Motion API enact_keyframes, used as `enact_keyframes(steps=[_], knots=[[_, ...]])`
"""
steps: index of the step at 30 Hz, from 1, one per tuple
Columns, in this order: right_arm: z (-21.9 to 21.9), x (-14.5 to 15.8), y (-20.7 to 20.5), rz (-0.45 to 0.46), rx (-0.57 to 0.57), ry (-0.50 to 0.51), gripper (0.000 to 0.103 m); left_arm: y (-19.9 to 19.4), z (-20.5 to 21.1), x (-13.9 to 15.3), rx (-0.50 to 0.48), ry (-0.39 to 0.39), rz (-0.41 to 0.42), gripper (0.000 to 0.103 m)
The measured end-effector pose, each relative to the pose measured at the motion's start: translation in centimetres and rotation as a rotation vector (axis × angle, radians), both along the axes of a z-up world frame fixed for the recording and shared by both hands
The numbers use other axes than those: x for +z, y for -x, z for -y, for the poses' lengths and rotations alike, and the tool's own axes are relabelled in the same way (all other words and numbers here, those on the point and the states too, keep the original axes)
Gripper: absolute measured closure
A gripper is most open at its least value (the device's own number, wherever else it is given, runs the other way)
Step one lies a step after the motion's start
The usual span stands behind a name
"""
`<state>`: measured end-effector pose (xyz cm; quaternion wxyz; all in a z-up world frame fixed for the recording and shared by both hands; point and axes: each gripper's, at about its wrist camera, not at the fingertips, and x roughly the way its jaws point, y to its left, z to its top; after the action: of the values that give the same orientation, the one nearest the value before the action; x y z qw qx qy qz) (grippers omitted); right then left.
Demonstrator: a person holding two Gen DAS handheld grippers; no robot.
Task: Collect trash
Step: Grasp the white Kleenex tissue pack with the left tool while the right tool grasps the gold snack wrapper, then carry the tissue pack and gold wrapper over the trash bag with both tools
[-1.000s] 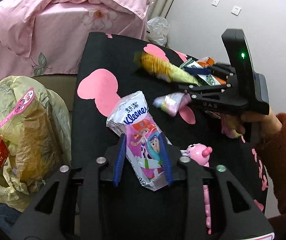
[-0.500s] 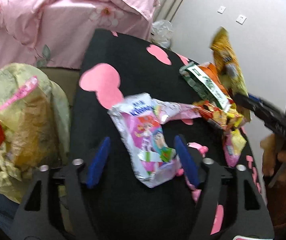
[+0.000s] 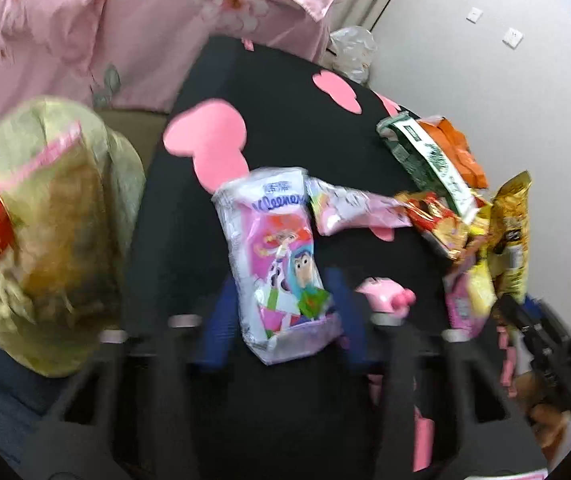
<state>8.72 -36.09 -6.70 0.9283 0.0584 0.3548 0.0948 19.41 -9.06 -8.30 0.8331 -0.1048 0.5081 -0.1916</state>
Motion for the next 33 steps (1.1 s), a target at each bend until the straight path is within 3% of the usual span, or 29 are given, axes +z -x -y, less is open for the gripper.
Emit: enact_keyframes(steps=[4, 17, 23, 28, 33], knots=[[-0.3, 0.6, 0.6, 0.025, 0.017, -0.017, 0.071, 1.2, -0.3, 0.7, 0.004, 0.007, 0.034, 0.082], [-2.2, 3.7, 1.9, 0.095, 0.061, -0.029, 0.071, 5.9, -2.6, 6.9, 0.019, -0.035, 0.249, 0.083], [-4.8, 5.4, 1.6, 0.128, 0.127, 0.0, 0.071, 7.2, -4.9, 7.9, 0.038, -0.022, 0.287, 0.083], [-8.7, 7.2, -0.9, 0.132, 0.246, -0.01, 0.071, 8.0, -10.2, 9.2, 0.152, -0.048, 0.342, 0.083], [-14.9, 7.5, -6.7, 0.072, 0.428, -0.038, 0.071, 8.7, -17.6, 8.9, 0.352, -0.088, 0.338, 0.083]])
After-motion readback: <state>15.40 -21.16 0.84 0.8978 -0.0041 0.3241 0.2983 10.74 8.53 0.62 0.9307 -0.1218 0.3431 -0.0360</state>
